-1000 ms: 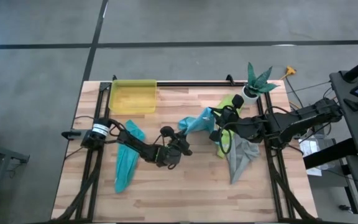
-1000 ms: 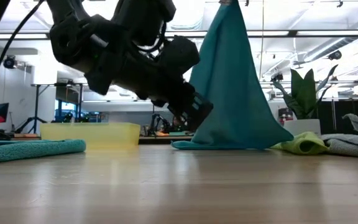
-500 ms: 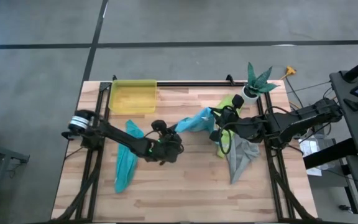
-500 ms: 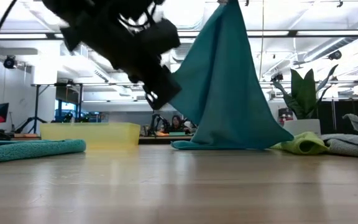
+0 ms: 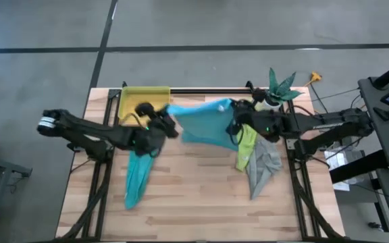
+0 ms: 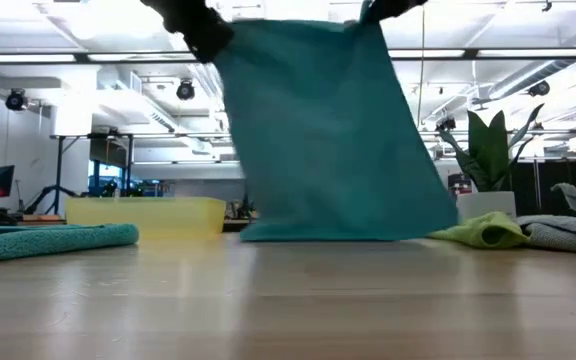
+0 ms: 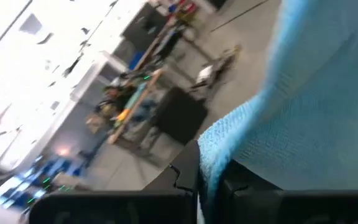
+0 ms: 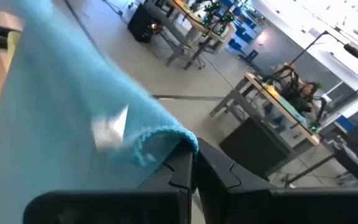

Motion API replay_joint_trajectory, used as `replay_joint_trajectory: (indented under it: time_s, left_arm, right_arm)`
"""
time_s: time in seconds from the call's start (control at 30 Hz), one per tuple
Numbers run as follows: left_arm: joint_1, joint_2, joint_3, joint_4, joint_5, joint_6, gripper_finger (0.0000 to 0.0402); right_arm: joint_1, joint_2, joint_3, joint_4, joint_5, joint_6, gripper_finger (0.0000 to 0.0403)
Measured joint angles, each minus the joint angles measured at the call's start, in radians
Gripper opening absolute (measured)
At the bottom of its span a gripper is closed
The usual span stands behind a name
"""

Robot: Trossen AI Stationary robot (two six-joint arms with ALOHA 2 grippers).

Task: Roll microfiber towels into tight, uniform cylinder then place into a basket
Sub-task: Roll the right light blue towel

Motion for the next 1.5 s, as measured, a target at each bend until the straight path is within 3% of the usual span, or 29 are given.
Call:
replay_joint_trajectory:
  time_s: [0.13,0.33,0.5,0.7,0.83,1.2,1.5]
  left_arm:
    - [0.08,-0.085,0.017,0.008,0.007,0.081,0.0]
    - [0.181,-0.131,0.044,0.01,0.134,0.141,0.0]
    - [0.161,-0.125,0.042,0.0,0.178,0.129,0.0]
    - [0.008,-0.105,-0.016,-0.238,0.227,-0.21,0.0]
    - [-0.102,-0.069,-0.047,-0.398,0.326,-0.513,0.0]
    - [-0.313,0.065,-0.114,-0.416,0.573,-0.888,0.0]
    - [-0.432,0.181,-0.114,-0.378,0.746,-1.046,0.0]
  right_arm:
    - [-0.109,0.0,0.0,0.105,-0.088,-0.053,0.0009]
    - [-0.19,0.0,0.0,0.239,-0.161,-0.159,0.0009]
    - [-0.183,-0.001,0.0,0.125,-0.2,-0.064,0.0009]
    - [-0.122,0.0,-0.027,-0.263,-0.35,0.287,0.0009]
    - [-0.042,0.0,-0.112,-0.302,-0.373,0.387,0.0009]
    - [0.069,0.001,-0.441,-0.003,-0.597,0.602,0.0009]
    - [0.187,0.001,-0.629,0.318,-0.817,0.79,0.0009]
